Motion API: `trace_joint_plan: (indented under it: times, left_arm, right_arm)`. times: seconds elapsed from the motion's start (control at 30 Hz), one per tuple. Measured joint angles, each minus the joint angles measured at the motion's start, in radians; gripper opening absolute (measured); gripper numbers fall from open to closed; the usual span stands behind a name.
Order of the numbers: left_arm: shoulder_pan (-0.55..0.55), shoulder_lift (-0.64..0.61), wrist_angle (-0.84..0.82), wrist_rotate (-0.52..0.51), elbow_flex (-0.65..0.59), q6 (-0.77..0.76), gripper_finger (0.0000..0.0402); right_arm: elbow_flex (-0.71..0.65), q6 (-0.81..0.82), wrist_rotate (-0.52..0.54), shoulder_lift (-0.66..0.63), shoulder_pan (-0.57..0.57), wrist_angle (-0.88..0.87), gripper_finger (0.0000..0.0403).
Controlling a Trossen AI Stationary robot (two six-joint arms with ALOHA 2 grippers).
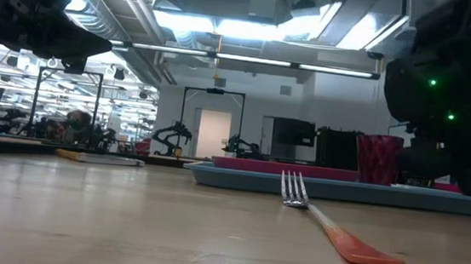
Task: Pick and place plate/cup/fork/spoon on tray
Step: Put the orange spoon to the left of the blue tray
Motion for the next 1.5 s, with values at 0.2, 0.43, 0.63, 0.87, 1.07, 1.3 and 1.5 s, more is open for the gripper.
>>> trace_joint_plan:
  times: [0.2, 0.43, 0.63, 0.87, 1.07, 1.3, 1.5]
  left_arm:
    - [0.000, 0.000, 0.000, 0.000, 0.000, 0.000, 0.0000]
    - [0.000, 0.000, 0.000, 0.000, 0.000, 0.000, 0.0000]
    - [0.000, 0.000, 0.000, 0.000, 0.000, 0.000, 0.0000]
    - [0.000, 0.000, 0.000, 0.000, 0.000, 0.000, 0.0000]
    - [0.000, 0.000, 0.000, 0.000, 0.000, 0.000, 0.0000]
    - [0.000, 0.000, 0.000, 0.000, 0.000, 0.000, 0.0000]
    - [0.000, 0.000, 0.000, 0.000, 0.000, 0.000, 0.0000]
  right_arm:
    - [0.000, -0.003, 0.003, 0.000, 0.000, 0.020, 0.0004]
    - [0.006, -0.003, 0.010, 0.000, 0.000, 0.030, 0.0004]
    - [0.046, -0.003, 0.017, 0.000, 0.000, -0.043, 0.0004]
    - [0.057, -0.004, 0.041, 0.000, 0.000, -0.042, 0.0004]
    - [0.051, -0.035, 0.045, 0.000, 0.000, 0.026, 0.0004]
    - [0.033, -0.046, 0.038, 0.001, 0.000, 0.063, 0.0004]
    - [0.033, -0.038, 0.010, 0.001, 0.000, 0.047, 0.0004]
